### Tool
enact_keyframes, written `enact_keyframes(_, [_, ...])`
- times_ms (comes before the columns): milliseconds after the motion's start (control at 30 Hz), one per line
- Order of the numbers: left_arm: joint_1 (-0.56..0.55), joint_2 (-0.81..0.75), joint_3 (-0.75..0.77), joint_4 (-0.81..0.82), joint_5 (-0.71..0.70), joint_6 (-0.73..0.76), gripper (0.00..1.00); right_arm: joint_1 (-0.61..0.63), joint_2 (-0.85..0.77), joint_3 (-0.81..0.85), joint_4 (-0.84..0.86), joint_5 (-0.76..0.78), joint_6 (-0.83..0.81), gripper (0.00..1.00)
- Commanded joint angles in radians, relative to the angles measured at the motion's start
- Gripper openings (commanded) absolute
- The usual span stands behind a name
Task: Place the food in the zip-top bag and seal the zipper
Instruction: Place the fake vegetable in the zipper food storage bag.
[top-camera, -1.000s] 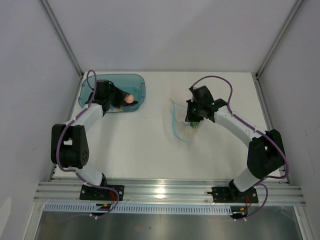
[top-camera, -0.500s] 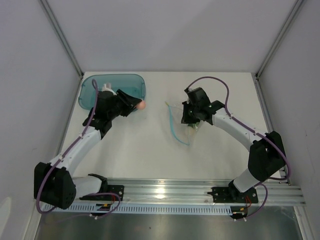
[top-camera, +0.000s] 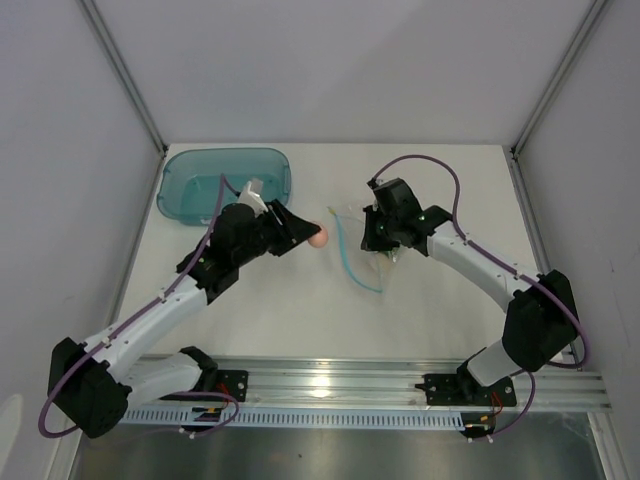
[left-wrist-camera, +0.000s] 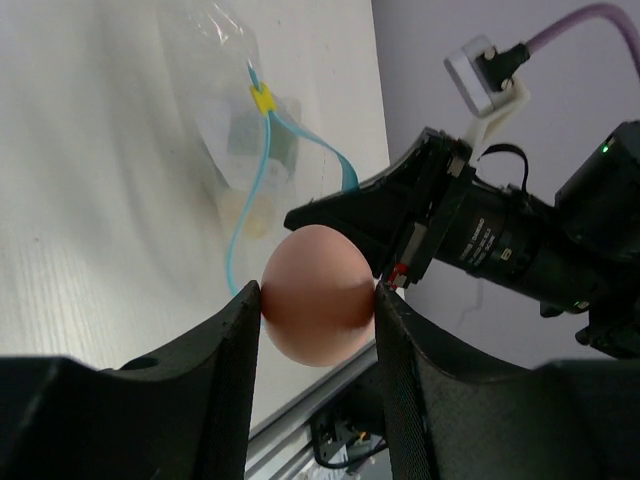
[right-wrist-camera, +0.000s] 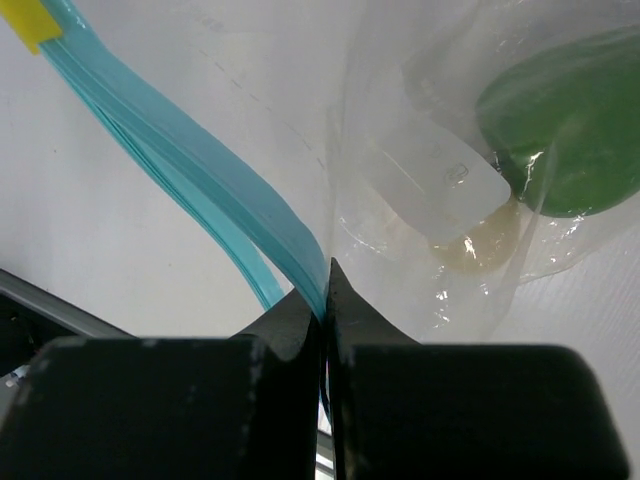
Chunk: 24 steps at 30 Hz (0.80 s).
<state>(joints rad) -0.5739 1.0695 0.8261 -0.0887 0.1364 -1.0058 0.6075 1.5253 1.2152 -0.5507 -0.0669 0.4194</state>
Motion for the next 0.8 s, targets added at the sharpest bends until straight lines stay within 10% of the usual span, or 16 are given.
enact_keyframes(0, [-0.055, 0.004, 0.021, 0.032, -0.020, 0.035, 0.01, 0.017, -0.066, 0.004, 0.000, 0.016, 0.015, 0.00])
enact_keyframes(767, [-0.152, 0.173, 0.079, 0.096, -0.069, 0.068, 0.01, 0.025, -0.136, 0.061, -0.057, 0.015, 0.035, 0.00])
